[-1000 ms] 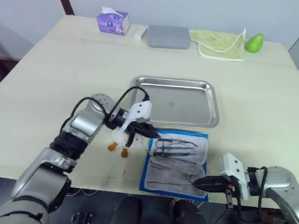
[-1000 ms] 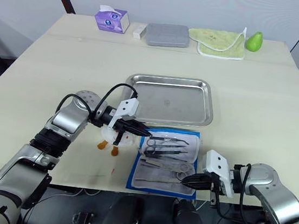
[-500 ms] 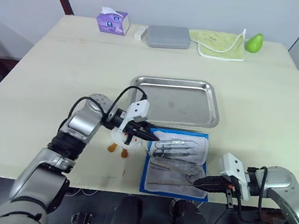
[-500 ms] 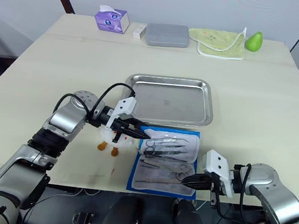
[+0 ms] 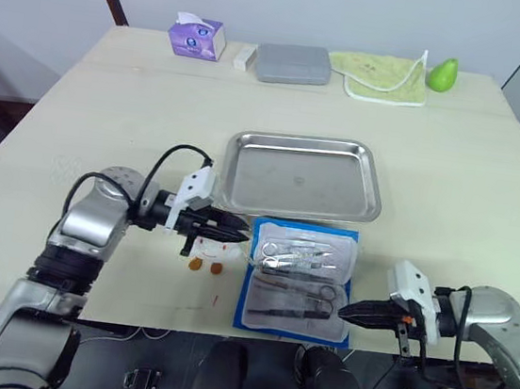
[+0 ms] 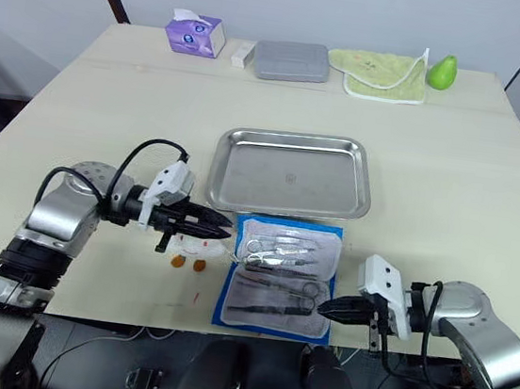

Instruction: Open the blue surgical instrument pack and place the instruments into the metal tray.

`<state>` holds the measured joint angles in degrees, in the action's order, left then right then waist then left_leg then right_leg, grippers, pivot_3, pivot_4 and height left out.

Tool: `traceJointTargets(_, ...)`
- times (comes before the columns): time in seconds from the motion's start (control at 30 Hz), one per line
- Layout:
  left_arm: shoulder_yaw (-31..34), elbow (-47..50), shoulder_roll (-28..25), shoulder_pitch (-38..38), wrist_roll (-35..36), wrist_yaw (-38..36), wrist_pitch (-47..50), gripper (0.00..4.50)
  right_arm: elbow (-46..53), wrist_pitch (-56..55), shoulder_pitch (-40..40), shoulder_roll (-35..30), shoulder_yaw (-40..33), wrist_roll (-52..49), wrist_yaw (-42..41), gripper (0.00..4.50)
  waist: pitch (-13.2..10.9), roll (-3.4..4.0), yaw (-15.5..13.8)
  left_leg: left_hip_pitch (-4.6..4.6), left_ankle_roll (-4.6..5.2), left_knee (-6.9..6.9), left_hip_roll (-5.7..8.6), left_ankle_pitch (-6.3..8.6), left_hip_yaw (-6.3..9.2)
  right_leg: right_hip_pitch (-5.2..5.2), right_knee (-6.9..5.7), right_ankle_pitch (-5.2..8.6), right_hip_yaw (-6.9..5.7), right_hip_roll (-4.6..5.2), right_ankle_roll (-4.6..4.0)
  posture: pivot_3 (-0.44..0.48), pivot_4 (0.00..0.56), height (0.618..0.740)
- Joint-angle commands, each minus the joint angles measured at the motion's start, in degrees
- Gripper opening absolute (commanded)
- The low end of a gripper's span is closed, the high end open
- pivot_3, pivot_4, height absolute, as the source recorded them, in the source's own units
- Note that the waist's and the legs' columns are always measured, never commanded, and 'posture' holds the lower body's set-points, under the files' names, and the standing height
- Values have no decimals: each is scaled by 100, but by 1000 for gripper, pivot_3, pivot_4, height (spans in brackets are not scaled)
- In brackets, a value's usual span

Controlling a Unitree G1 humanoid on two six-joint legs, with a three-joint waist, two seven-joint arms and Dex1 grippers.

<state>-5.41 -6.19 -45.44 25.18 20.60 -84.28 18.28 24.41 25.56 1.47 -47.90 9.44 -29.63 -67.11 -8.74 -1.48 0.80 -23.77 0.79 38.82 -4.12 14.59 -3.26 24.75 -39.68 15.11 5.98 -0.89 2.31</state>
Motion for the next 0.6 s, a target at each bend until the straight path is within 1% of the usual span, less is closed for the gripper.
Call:
traceJointTargets(0.03,879,339,-293,-459,692,-124,128,1067,387,-73,-209,-22,-651,-402,35,530,0,0,8,0,0,0,-2,0,-1,0,-1,1,0,1,-1,0,150,740)
traceJointTargets(0.07,1027,356,-331,-568,788,-113,144,1067,442,-114,-325,-54,-789,-431,23,835,-1,0,5,0,0,0,-2,0,0,1,-1,2,-2,0,-4,0,150,740)
traceJointTargets(0.17,1459,364,-431,-859,1040,-40,195,1067,625,-169,-762,-109,-1315,-598,28,2388,-1,0,-29,-1,0,0,-2,0,4,-1,-1,3,-11,4,-5,0,150,740)
traceJointTargets(0.2,1645,425,-451,-972,1200,-13,291,1067,709,-175,-973,-144,-1552,-668,14,3030,0,-1,-30,-2,0,0,0,0,5,-2,-1,4,-13,8,-5,0,150,740)
traceJointTargets(0.27,1929,550,-518,-1207,1417,-36,388,1067,839,-210,-1315,-190,-1957,-748,-15,3816,-1,-3,-28,-5,0,0,1,0,5,-2,0,4,-15,11,-4,0,150,740)
traceJointTargets(0.33,2284,637,-623,-1540,1636,-108,504,1611,938,-250,-1673,-219,-2452,-824,-49,4500,-1,-3,-13,-3,-1,0,1,0,7,-4,1,4,-15,10,-4,0,150,740)
traceJointTargets(0.37,2450,653,-686,-1718,1696,-122,540,1976,985,-258,-1852,-234,-2709,-865,-75,4500,-1,-3,-3,-2,-1,0,0,0,8,-4,0,4,-16,10,-4,0,150,740)
traceJointTargets(0.4,2578,660,-741,-1867,1734,-132,563,2193,1025,-255,-1992,-247,-2917,-900,-91,4500,-1,-4,6,1,-1,-1,-1,0,9,-5,0,5,-17,8,-6,0,150,740)
traceJointTargets(0.5,2855,714,-833,-2232,1829,-129,617,3400,1126,-221,-2328,-266,-3407,-994,-138,4500,-1,-3,6,2,-1,-1,-3,1,15,-5,-2,8,-21,4,-11,0,150,740)
traceJointTargets(0.53,2937,725,-857,-2348,1860,-137,633,3968,1159,-202,-2423,-266,-3551,-1033,-148,4500,-1,-3,4,2,-1,-2,-3,1,19,-6,-3,11,-25,5,-13,0,150,740)
traceJointTargets(0.57,2987,730,-871,-2438,1863,-152,616,4305,1187,-178,-2485,-265,-3646,-1075,-147,4500,0,-3,3,2,-1,-2,-3,1,20,-7,-3,11,-27,6,-13,0,150,740)
traceJointTargets(0.6,3017,757,-873,-2505,1870,-148,616,4415,1208,-166,-2533,-263,-3697,-1096,-154,4500,0,-3,0,2,-1,-2,-2,1,20,-8,-2,11,-27,8,-13,0,150,740)
